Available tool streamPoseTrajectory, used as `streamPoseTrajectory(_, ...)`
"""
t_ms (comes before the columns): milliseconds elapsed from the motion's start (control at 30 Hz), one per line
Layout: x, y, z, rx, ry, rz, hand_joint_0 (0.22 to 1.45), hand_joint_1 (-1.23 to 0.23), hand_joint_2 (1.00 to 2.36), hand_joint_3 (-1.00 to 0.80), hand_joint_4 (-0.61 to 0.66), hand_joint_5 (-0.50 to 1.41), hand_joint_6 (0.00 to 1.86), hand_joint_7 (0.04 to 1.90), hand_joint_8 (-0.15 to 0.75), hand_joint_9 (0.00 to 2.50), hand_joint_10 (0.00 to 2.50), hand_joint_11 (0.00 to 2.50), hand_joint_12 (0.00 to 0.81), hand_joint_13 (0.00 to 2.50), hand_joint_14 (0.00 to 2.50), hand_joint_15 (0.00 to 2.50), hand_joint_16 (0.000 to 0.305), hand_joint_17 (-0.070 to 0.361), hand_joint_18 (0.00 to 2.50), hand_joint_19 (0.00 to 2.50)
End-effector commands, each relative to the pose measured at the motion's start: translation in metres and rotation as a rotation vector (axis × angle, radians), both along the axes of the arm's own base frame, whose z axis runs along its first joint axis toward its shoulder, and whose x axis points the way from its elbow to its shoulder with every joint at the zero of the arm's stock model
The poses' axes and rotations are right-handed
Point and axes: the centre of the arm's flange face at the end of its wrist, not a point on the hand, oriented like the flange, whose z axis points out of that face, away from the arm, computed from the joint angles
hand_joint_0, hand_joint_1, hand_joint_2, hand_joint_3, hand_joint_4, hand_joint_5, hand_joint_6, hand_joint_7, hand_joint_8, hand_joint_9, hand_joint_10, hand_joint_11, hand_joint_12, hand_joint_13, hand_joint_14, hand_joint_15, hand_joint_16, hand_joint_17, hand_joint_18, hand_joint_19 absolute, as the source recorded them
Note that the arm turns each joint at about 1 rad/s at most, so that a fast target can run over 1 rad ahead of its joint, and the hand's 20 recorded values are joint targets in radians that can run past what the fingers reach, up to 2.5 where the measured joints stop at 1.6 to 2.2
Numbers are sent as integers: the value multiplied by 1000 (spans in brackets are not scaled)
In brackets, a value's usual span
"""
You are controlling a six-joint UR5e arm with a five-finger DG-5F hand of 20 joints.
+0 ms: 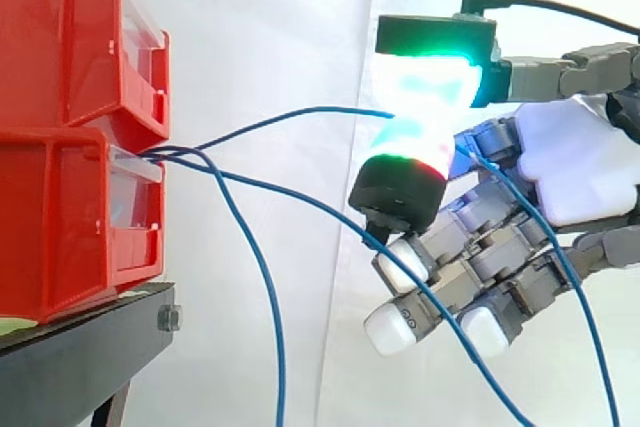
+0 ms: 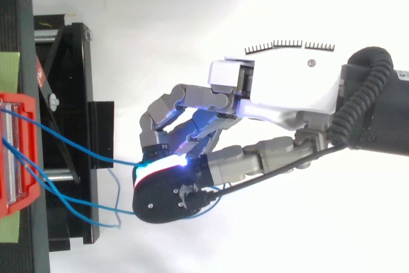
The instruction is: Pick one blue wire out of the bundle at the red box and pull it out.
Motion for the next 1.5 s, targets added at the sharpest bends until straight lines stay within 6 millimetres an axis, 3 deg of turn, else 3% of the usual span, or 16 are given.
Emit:
streamPoseTrajectory(0, 0, 0, 0, 0, -1, 0, 548, -666, 1019, -197, 228, -161, 832, 1137, 391, 860, 16, 594, 488, 618, 10, 307, 64, 144, 721, 505)
streamPoseTrajectory(100, 0, 0, 0, -1, 0, 0, 544, -667, 1017, -223, 232, -164, 840, 1123, 388, 855, 17, 597, 487, 616, 10, 310, 64, 144, 723, 506)
streamPoseTrajectory(233, 0, -1, 0, -1, 0, -1, 503, -458, 1007, -401, 226, -159, 828, 1068, 395, 874, 14, 564, 501, 625, 10, 321, 68, 152, 725, 524)
streamPoseTrajectory(400, 0, -2, 0, -7, -1, -2, 554, -310, 1014, -315, 203, -122, 719, 1140, 373, 881, 14, 520, 478, 605, 11, 330, 64, 144, 658, 570)
streamPoseTrajectory(633, 0, -4, 0, -15, 1, -3, 559, -484, 1010, -116, 231, -121, 727, 1129, 430, 928, 13, 539, 538, 655, 9, 325, 75, 170, 750, 531)
streamPoseTrajectory(933, 0, -6, 1, -14, -5, -6, 545, -602, 1011, -88, 261, -148, 801, 1092, 432, 907, 15, 561, 542, 664, 10, 322, 76, 170, 784, 509)
streamPoseTrajectory(1467, 0, -11, 0, -14, -3, -12, 571, -673, 1010, 41, 263, -155, 868, 1147, 434, 907, 16, 585, 544, 662, 9, 313, 75, 170, 797, 475)
